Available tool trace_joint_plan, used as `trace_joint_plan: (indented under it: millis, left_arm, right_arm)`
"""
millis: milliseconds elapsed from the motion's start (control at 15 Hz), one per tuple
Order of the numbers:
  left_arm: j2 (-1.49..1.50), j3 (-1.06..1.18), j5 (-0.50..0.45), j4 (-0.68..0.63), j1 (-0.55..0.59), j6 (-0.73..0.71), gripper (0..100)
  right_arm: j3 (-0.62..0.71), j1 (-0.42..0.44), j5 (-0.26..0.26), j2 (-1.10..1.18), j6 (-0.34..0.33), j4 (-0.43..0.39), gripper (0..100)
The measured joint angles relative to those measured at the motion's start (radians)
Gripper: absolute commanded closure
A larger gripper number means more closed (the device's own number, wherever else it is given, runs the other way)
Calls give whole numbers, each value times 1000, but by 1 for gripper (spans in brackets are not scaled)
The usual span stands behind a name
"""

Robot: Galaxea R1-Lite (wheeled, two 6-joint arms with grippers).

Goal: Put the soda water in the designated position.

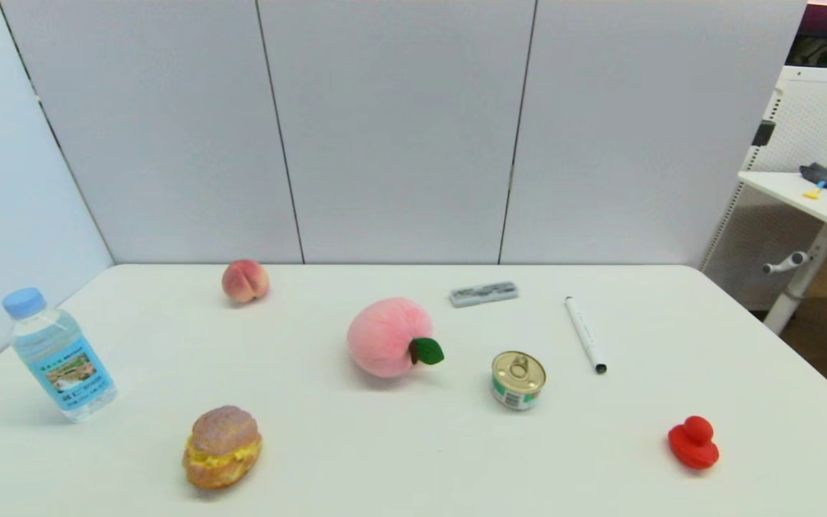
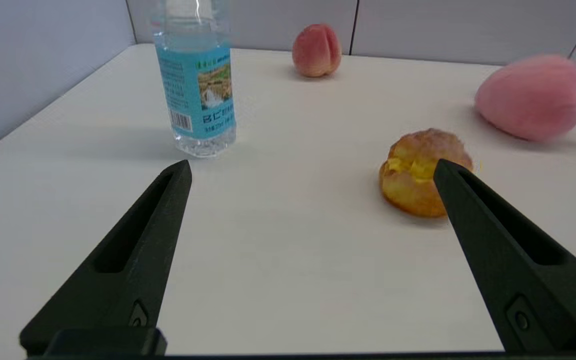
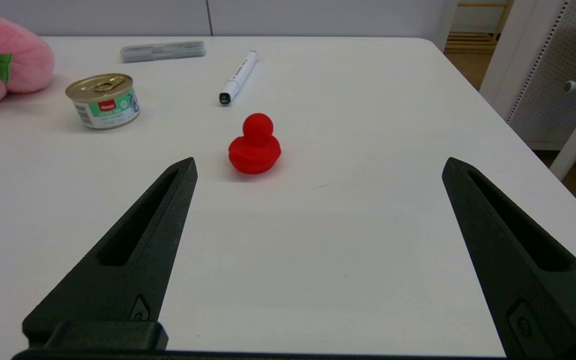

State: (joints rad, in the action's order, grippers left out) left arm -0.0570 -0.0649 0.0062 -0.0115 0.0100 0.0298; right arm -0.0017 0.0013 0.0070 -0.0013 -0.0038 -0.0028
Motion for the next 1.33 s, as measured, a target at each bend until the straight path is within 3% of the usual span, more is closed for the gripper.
trace_joint_plan:
  millis: [133, 467, 733, 867, 1333]
  left_arm:
    - [-83, -89, 27, -1, 17, 6, 0]
    - [-374, -418, 55, -3, 193, 12, 0]
    - [-631, -619, 42, -56, 235, -25, 0]
    - [-733, -636, -39, -161, 267, -49, 0]
    - [-920, -455, -470, -454, 536, -154, 0]
  right_arm:
    - [0, 0, 0, 0, 0, 0, 0]
    - [0, 0, 0, 0, 0, 0, 0]
    - [0, 0, 0, 0, 0, 0, 0]
    - [0, 0, 1, 0, 0, 0, 0]
    - [0, 0, 0, 0, 0, 0, 0]
